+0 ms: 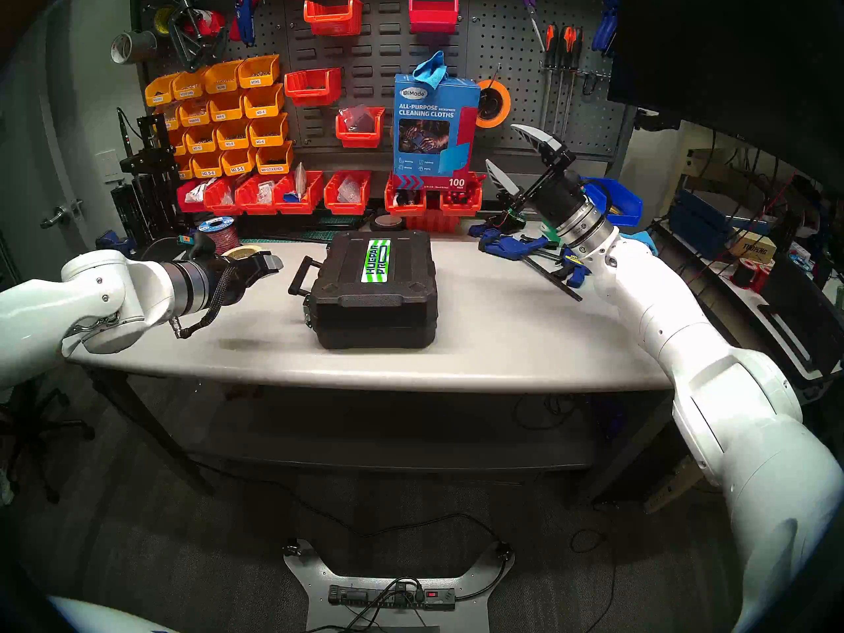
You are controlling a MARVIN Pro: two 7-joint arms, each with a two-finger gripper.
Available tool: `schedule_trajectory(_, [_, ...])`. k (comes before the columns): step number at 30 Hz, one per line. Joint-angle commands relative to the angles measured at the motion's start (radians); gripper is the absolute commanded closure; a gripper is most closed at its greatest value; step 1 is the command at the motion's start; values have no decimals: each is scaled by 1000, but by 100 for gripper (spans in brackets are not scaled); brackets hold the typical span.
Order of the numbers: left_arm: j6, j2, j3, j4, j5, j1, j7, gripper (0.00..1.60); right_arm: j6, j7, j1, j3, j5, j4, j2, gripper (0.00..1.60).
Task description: Open the tool box
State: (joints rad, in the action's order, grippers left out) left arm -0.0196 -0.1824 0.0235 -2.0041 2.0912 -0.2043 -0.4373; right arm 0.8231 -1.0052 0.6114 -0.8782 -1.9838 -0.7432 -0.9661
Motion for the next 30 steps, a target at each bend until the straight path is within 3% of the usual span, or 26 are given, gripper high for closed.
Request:
schedule_trajectory(1, [-37, -30, -10, 25, 6, 12, 37, 0, 1, -26, 11, -15, -11, -26, 14, 0])
schedule_trajectory(18, [-87, -151, -20, 61, -26, 20, 67, 0, -29, -9, 37, -32, -24, -49, 30, 0])
schedule_trajectory(30, [-92, -183, -14, 89, -22, 9, 53, 0, -48, -12, 26, -38, -23, -32, 44, 0])
